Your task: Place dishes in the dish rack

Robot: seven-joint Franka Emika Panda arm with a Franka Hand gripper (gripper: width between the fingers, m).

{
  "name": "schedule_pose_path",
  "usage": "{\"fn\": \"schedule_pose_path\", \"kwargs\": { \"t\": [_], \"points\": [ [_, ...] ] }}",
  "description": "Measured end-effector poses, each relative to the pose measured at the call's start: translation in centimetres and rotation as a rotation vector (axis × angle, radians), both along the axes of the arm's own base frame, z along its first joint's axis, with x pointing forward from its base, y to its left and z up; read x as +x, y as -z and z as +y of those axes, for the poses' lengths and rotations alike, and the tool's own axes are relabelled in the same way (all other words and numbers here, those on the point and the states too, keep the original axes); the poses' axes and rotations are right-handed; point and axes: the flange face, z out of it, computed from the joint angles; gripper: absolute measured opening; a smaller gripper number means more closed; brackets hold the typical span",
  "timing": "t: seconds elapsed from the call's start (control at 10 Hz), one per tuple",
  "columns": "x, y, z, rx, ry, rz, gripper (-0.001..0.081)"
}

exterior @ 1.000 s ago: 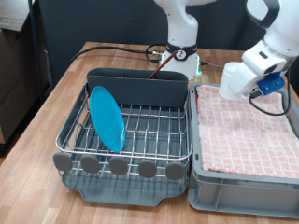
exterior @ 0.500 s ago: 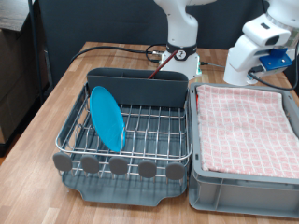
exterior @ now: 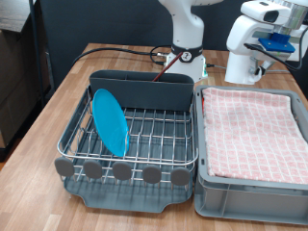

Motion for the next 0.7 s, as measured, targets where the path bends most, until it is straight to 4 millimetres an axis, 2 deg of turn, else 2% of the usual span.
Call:
{"fn": "schedule_pose_path", "kwargs": {
  "t": [0.2, 0.7],
  "points": [
    [1.8, -0.6, -1.4, 0.011, 0.039, -0.051, 0.0072],
    [8.1, -2.7, -5.9, 0.012, 0.208, -0.114, 0.0072]
  ]
}}
